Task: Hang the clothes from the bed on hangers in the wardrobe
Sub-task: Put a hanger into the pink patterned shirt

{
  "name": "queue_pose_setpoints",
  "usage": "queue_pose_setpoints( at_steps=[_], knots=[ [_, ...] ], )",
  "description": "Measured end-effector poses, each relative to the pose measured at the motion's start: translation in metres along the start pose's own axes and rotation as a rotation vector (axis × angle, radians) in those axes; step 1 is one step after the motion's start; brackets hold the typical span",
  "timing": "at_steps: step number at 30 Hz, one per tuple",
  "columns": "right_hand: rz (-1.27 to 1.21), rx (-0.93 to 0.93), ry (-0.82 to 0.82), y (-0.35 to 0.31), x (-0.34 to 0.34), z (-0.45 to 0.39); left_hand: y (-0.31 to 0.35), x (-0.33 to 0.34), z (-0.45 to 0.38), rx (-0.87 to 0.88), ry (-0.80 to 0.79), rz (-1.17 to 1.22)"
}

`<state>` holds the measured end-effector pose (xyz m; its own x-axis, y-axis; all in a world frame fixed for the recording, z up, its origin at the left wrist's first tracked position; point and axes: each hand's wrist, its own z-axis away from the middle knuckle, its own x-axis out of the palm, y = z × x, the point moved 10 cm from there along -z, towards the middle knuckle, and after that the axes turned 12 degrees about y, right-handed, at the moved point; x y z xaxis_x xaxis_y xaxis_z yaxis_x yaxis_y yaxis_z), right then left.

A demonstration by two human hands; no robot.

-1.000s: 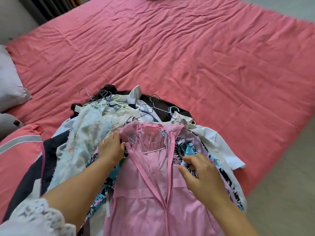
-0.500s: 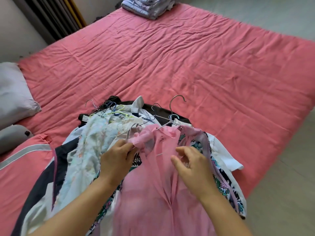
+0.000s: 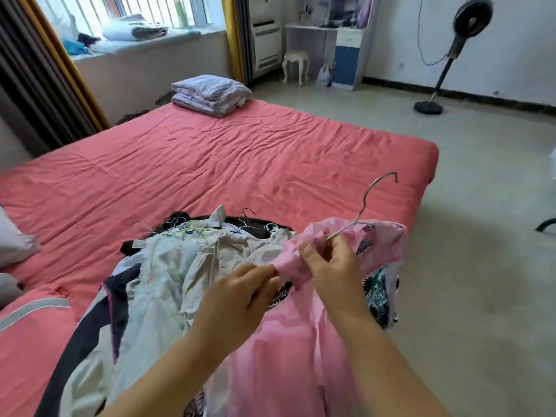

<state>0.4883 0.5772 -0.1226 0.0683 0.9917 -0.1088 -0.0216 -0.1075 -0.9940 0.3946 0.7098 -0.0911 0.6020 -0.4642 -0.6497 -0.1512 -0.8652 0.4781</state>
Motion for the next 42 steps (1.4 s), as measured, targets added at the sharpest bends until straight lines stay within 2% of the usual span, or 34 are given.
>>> queue_pose_setpoints(
  at_steps=[4, 7, 11, 15, 18, 21, 24, 28, 32, 35, 42],
  knots=[
    [0.138, -0.107, -0.001, -0.041, -0.051, 0.062, 0.038, -0.055, 0.016, 0.042, 0.117, 0.072],
    [0.315, -0.195, 0.039, -0.07, -0.104, 0.113, 0.073, -0.074, 0.025, 0.085, 0.106, 0.158],
    [0.522, -0.278, 0.063, -0.099, -0.175, 0.174, 0.139, -0.075, 0.03, 0.229, 0.093, 0.266],
    [0.619, -0.314, 0.251, -0.129, -0.266, 0.23, 0.23, -0.064, 0.036, 0.392, 0.057, 0.435],
    [0.604, -0.338, 0.413, -0.152, -0.327, 0.269, 0.308, -0.059, 0.05, 0.56, 0.024, 0.453],
    [0.626, -0.356, 0.514, -0.166, -0.371, 0.304, 0.366, -0.051, 0.069, 0.632, -0.046, 0.457],
    [0.676, -0.354, 0.579, -0.172, -0.407, 0.341, 0.408, -0.046, 0.088, 0.631, -0.109, 0.597],
    [0.68, -0.236, 0.678, -0.172, -0.467, 0.408, 0.466, -0.044, 0.121, 0.634, -0.158, 0.753],
    [0.922, -0.121, 0.929, -0.175, -0.531, 0.484, 0.522, -0.039, 0.158, 0.631, -0.209, 0.88],
    [0.985, -0.062, 1.112, -0.182, -0.561, 0.534, 0.57, -0.037, 0.186, 0.676, -0.258, 0.966],
    [1.2, 0.16, 1.385, -0.184, -0.613, 0.623, 0.686, -0.038, 0.241, 0.812, -0.442, 1.234]
  ],
)
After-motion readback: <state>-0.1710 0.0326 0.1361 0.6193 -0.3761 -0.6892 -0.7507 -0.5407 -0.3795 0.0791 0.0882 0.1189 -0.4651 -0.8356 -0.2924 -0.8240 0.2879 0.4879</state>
